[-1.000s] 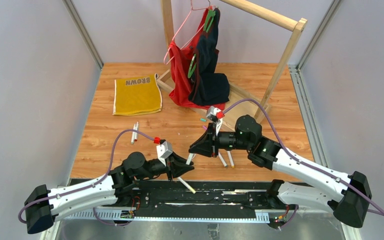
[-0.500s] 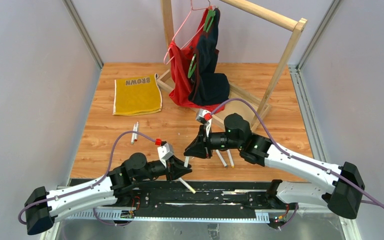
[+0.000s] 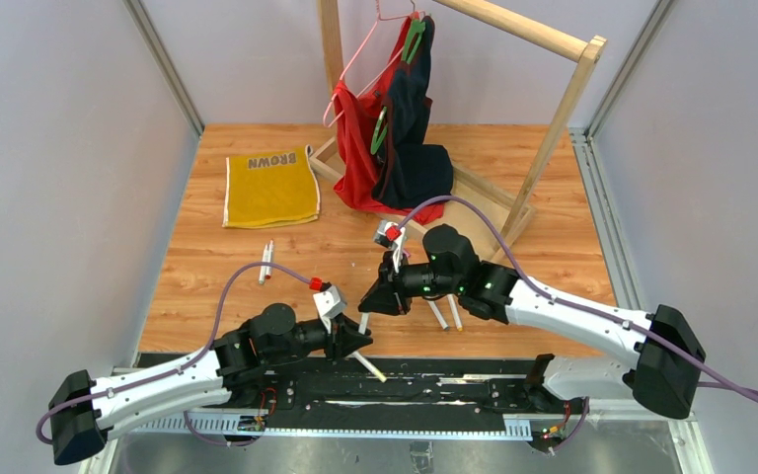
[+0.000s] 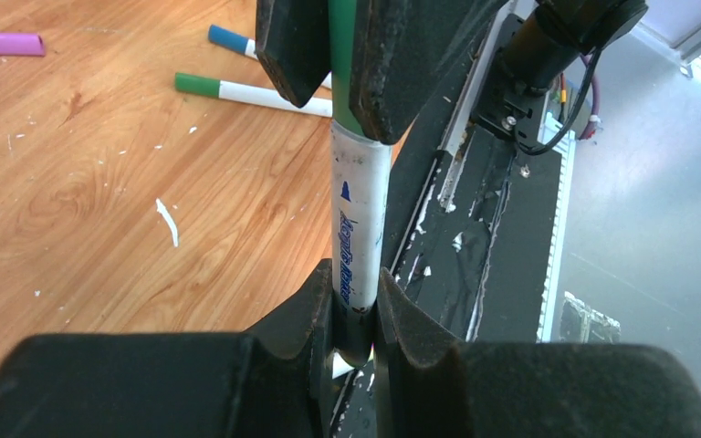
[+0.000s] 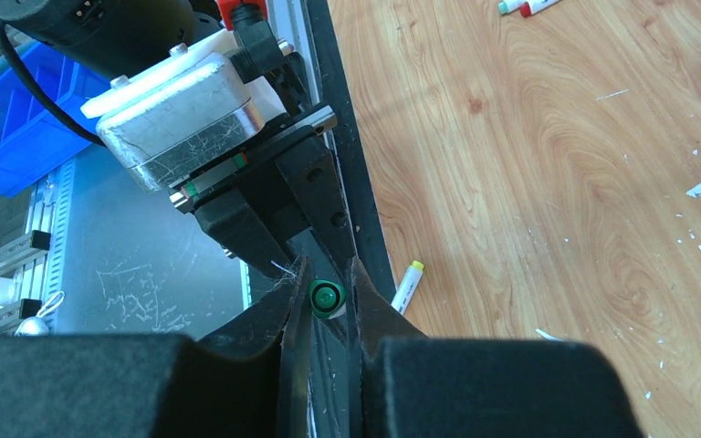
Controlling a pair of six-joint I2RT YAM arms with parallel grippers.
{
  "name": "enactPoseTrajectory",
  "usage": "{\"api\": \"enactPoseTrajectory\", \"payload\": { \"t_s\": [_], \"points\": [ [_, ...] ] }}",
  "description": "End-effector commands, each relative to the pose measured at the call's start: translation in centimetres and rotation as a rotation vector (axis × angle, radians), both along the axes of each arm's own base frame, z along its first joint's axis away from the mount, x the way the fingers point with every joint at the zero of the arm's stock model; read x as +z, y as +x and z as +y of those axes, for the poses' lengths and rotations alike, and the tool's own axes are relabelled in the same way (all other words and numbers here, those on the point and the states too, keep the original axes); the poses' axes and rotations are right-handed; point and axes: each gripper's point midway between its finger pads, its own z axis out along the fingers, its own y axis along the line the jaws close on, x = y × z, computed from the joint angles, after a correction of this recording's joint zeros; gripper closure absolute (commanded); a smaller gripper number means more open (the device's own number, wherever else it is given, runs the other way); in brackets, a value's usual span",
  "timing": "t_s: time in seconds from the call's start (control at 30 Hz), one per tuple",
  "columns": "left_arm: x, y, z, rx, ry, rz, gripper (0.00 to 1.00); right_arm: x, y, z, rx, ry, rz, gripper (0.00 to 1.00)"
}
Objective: Insert the pens into the pen caps
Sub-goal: Press the pen cap onto the pen.
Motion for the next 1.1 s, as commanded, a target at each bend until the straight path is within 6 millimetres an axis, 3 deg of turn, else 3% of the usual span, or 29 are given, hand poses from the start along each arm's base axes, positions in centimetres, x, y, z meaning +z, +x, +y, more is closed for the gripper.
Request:
{"api": "enactPoseTrajectory", "payload": {
  "t_s": [0.0,0.17,0.53,1.07],
  "points": [
    [7.4,2.5,-0.3,0.108,-0.221,-0.136,1.0,-5.0,-4.1,-1.5,0.1,-0.189,0.164,1.0],
    [7.5,2.6,-0.2,0.117,-0.224,-0.139,1.0,-6.1,-4.5,-1.5,0.11,-0.223,0.196,0.99],
    [10.0,1.2,0.0,0.052,-0.33,-0.14,1.0,-8.3,-7.1,-2.1,0.215,-0.265,0.268,0.99],
    [10.1,2.6,0.9,0.139,-0.345,-0.113,1.0,-11.0,-9.4,-3.6,0.266,-0.373,0.361,0.99]
  ]
}}
